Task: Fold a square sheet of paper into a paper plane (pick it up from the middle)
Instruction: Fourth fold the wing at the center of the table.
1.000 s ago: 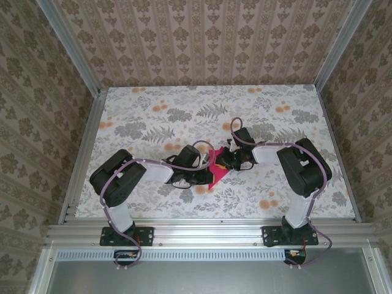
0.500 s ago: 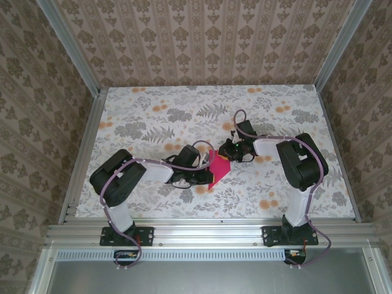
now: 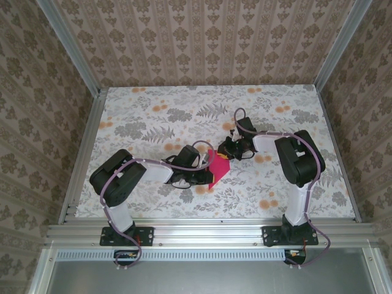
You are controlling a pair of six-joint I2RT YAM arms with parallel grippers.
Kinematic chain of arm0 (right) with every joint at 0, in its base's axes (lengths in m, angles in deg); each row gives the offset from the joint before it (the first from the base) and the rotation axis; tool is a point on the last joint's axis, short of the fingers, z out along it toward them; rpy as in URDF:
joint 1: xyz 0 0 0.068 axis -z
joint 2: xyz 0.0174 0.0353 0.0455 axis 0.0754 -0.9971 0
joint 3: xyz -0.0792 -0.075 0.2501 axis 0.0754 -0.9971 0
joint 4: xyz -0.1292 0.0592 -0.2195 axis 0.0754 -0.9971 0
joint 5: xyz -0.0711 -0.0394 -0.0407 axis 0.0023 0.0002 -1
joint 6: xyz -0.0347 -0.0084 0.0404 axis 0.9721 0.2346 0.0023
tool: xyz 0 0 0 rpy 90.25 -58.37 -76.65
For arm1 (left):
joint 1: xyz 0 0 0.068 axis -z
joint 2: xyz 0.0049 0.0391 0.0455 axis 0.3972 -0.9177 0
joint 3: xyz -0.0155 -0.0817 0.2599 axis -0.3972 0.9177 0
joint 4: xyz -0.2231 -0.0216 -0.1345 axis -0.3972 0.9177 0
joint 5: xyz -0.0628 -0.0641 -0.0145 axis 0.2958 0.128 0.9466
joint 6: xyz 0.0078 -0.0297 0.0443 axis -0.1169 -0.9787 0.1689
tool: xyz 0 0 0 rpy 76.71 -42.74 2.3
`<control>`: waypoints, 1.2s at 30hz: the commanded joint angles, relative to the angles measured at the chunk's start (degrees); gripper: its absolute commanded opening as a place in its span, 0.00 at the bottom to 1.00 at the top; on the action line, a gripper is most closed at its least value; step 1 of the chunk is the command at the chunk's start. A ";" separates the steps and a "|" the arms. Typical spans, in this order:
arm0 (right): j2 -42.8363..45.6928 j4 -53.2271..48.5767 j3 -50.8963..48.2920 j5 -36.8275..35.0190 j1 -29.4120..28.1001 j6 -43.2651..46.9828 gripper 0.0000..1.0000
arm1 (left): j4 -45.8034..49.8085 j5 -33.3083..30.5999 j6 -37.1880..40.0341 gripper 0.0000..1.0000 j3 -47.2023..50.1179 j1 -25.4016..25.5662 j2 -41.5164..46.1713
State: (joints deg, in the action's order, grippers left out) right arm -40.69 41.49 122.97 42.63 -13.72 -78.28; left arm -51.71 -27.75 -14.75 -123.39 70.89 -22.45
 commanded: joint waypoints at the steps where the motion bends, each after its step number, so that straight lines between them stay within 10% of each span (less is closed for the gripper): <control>1: -2.64 1.39 2.22 -6.53 2.13 0.32 0.15 | 14.79 -4.51 1.76 0.00 4.50 -0.29 -4.45; 36: -3.72 -0.54 4.52 -7.97 5.47 1.62 0.16 | 15.65 -4.55 2.02 0.00 3.86 -0.39 -4.38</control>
State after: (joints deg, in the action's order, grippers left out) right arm -43.42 43.09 126.97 39.24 -8.82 -77.84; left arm -51.65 -27.73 -14.72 -123.41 70.86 -22.45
